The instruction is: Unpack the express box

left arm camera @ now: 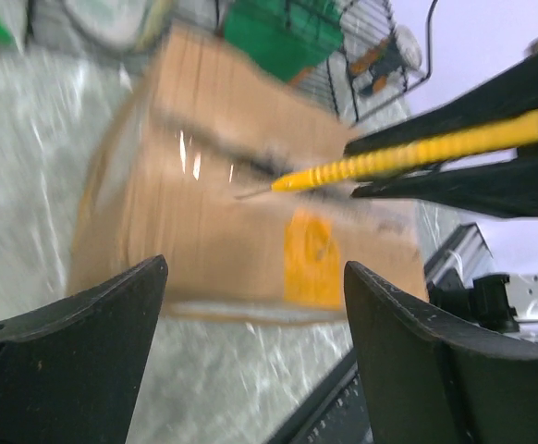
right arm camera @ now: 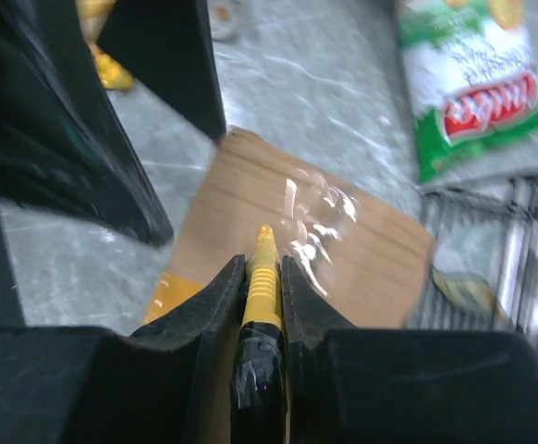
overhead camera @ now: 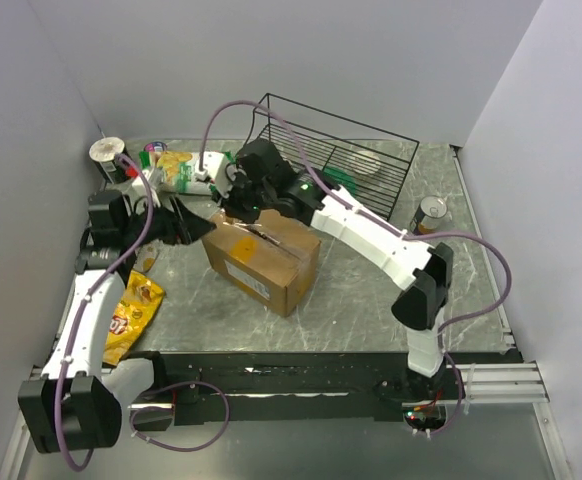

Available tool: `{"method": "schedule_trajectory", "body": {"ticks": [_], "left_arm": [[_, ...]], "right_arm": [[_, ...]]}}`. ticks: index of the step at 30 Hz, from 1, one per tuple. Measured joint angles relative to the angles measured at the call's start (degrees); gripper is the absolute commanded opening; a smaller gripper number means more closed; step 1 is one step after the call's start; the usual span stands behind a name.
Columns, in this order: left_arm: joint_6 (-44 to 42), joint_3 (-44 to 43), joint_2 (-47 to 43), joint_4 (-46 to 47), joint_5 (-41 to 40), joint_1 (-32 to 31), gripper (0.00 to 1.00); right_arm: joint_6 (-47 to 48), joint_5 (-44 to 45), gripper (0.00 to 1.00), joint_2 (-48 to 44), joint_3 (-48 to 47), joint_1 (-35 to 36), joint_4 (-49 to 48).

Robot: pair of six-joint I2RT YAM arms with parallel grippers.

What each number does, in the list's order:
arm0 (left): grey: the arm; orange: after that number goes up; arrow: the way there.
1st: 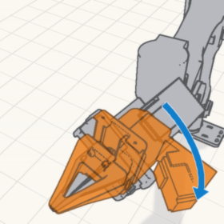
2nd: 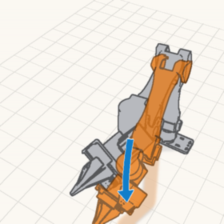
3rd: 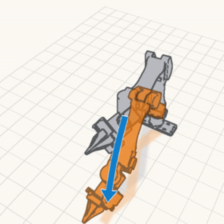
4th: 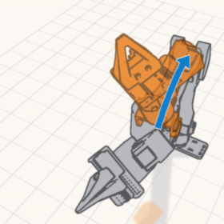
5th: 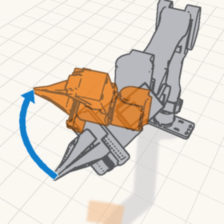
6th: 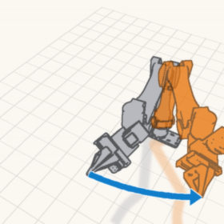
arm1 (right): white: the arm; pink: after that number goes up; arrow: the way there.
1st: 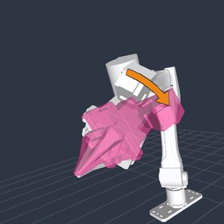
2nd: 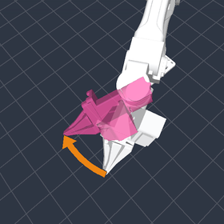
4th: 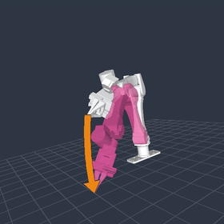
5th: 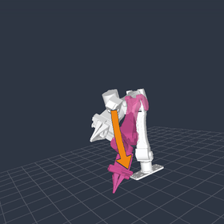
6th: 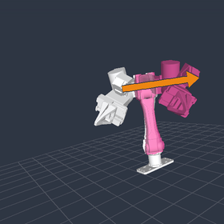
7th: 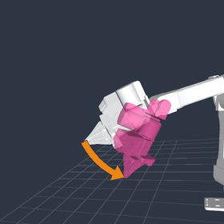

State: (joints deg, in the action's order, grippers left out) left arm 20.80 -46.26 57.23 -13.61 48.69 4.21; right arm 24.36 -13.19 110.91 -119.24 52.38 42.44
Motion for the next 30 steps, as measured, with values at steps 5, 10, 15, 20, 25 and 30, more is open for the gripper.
{"method": "schedule_trajectory", "body": {"ticks": [5, 10, 15, 20, 25, 30], "left_arm": [[-2.1, -6.9, 5.9, 1.9, 0.0, 0.0, 0.8], [-4.0, -10.0, 14.4, 2.1, -2.6, 0.0, 0.78], [-4.6, -12.8, 21.4, 0.5, -4.2, 0.1, 0.78], [-3.9, -11.2, 20.5, 0.3, -2.9, 0.2, 0.78], [-1.0, -6.5, 18.5, 1.7, 0.0, 0.2, 0.77], [0.1, -3.5, 15.8, 1.5, 1.8, 0.3, 0.77]], "right_arm": [[-4.0, 8.0, 0.0, -7.1, 4.9, -1.0, -2.4], [-7.6, 17.5, 0.0, -17.3, 10.1, -1.7, -2.9], [-10.2, 24.0, 0.0, -25.9, 17.4, -3.7, 1.0], [-10.3, 27.7, 0.0, -33.6, 28.9, -7.0, 5.5], [-11.3, 24.9, 0.0, -37.0, 36.0, -9.3, 12.4], [-12.2, 18.2, 0.0, -34.7, 38.6, -9.6, 13.7]]}}
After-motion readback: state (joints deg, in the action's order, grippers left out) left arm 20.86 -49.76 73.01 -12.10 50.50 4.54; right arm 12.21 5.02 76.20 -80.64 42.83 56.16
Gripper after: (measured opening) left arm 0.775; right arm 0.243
